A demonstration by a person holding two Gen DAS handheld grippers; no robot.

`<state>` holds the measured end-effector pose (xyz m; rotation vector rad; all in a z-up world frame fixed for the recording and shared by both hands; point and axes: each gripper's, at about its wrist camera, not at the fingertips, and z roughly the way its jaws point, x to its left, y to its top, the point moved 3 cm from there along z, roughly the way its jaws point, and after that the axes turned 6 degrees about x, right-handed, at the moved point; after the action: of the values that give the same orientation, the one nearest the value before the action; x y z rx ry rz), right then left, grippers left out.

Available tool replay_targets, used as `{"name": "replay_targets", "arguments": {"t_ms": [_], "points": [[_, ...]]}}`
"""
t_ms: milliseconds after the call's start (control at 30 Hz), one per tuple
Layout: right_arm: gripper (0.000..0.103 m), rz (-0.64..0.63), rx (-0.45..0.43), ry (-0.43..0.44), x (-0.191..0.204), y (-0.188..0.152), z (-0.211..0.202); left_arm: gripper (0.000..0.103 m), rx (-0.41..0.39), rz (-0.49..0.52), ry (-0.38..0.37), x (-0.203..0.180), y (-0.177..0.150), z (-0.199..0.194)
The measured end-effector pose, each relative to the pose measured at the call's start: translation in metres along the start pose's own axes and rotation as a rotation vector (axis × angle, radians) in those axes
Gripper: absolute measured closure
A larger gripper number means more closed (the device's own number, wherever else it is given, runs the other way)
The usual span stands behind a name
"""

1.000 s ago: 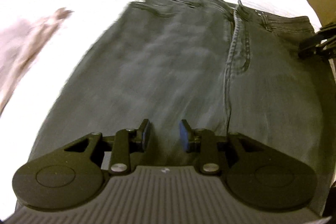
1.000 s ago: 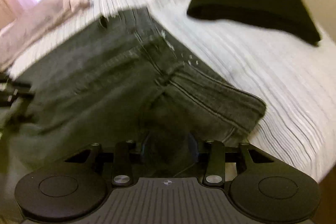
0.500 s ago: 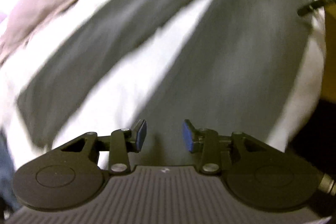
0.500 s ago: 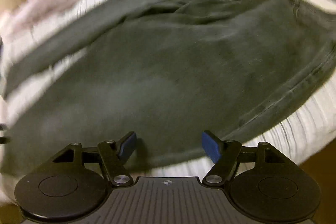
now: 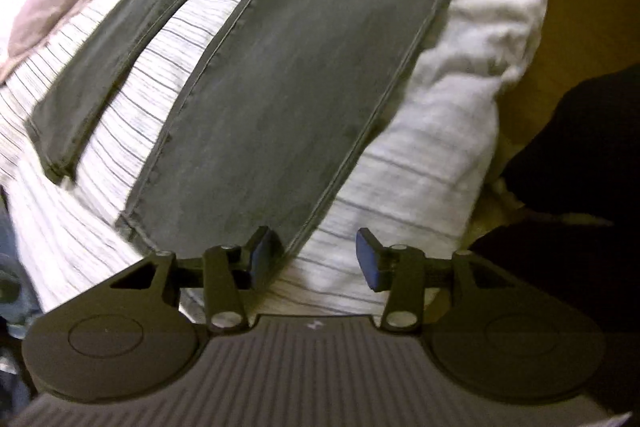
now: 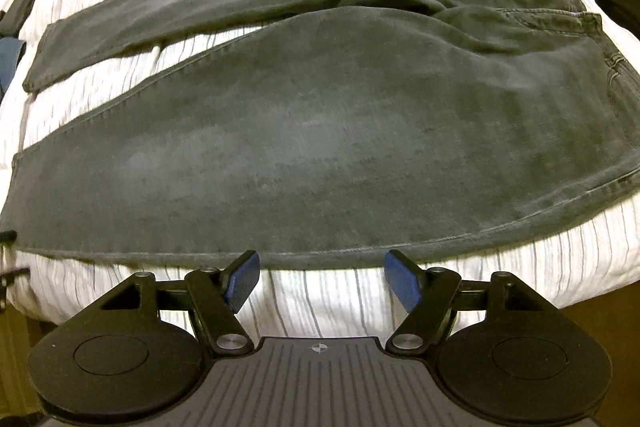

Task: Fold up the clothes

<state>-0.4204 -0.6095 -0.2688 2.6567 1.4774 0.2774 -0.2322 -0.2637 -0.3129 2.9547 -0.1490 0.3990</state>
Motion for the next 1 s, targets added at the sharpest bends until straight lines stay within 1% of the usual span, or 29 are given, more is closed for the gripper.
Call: {"name": "replay_targets", "arguments": {"t_ms": [33, 67, 133, 233, 333, 400, 533, 600, 633, 700, 833, 900, 1000], "points": [[0.031, -0.003, 0.004, 0.0, -0.001, 0.0, -0.001, 0.086, 0.006, -0.01, 0.012, 0.002, 0.0, 0.0], [0.031, -0.005, 0.008, 0.001, -0.002, -0.001, -0.004, 0.096, 0.013, -0.02, 0.025, 0.003, -0.001, 0.001], [0.031, -0.006, 0.016, 0.011, -0.003, 0.002, -0.007, 0.103, 0.042, -0.037, 0.003, 0.006, -0.003, -0.001], [0.031, -0.018, 0.011, 0.018, -0.002, 0.014, -0.013, 0.103, 0.093, -0.058, -0.051, 0.007, -0.011, -0.003], [0.031, -0.007, -0.017, 0.018, -0.006, 0.034, -0.024, 0.103, 0.089, -0.103, -0.073, 0.012, -0.016, -0.015], [0.031, 0.017, -0.038, 0.019, -0.01, 0.046, -0.032, 0.097, 0.077, -0.138, -0.077, 0.02, -0.014, -0.027], [0.03, 0.068, -0.066, -0.001, -0.013, 0.061, -0.05, 0.089, 0.047, -0.186, -0.076, 0.045, 0.001, -0.042], [0.017, 0.087, -0.08, -0.015, -0.013, 0.066, -0.06, 0.075, 0.036, -0.186, -0.064, 0.058, 0.012, -0.044], [0.005, 0.095, -0.094, -0.026, -0.011, 0.069, -0.066, 0.072, 0.03, -0.184, -0.056, 0.065, 0.016, -0.046], [0.005, 0.098, -0.114, -0.039, -0.01, 0.073, -0.077, 0.059, 0.017, -0.194, -0.041, 0.08, 0.027, -0.05], [0.004, 0.098, -0.068, -0.089, -0.009, 0.078, -0.085, 0.051, -0.008, -0.247, -0.019, 0.107, 0.044, -0.055], [0.004, 0.099, -0.041, -0.107, -0.01, 0.076, -0.087, 0.043, -0.016, -0.293, -0.022, 0.119, 0.052, -0.057], [0.004, 0.11, -0.022, -0.121, -0.013, 0.072, -0.093, 0.038, -0.027, -0.341, -0.04, 0.128, 0.063, -0.06]]}}
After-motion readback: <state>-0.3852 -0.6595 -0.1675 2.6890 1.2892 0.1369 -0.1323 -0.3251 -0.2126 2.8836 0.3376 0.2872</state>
